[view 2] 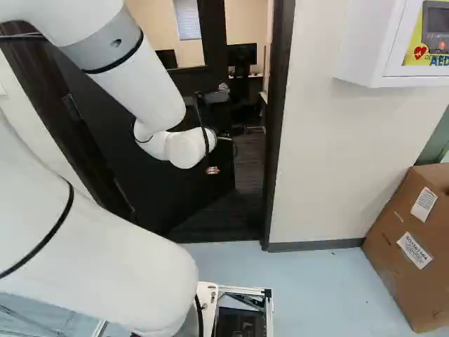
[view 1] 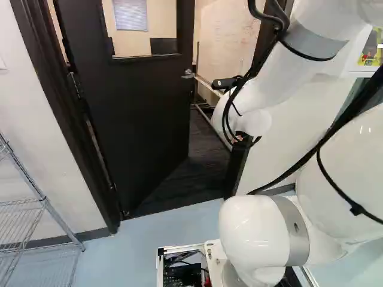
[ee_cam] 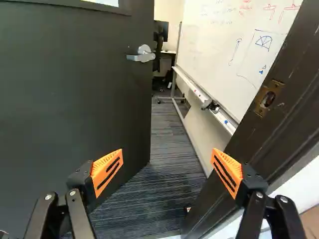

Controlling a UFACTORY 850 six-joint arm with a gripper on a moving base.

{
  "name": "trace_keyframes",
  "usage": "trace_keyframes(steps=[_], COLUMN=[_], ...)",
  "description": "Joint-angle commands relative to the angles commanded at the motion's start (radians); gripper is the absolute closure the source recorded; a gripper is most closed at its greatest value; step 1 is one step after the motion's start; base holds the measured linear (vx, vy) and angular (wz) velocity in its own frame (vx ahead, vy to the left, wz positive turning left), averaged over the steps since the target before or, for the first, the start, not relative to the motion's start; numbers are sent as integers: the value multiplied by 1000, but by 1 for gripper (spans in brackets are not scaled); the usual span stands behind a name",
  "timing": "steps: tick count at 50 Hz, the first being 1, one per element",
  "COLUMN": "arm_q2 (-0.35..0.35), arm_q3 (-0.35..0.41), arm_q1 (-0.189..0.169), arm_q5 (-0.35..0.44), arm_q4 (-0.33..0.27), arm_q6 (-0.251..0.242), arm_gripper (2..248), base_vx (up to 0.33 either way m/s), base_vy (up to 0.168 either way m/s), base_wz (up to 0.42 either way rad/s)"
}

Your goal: Open the door and move inside

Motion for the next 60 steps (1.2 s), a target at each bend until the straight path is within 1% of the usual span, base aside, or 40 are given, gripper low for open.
trace_keyframes(steps=[60], arm_q2=[0], arm_q3=[0], arm_q1=[0], arm_q5=[0], arm_q4=[0], arm_q6=[0], arm_gripper=[3], base_vx=[91], base_vy=[64], base_wz=[-15])
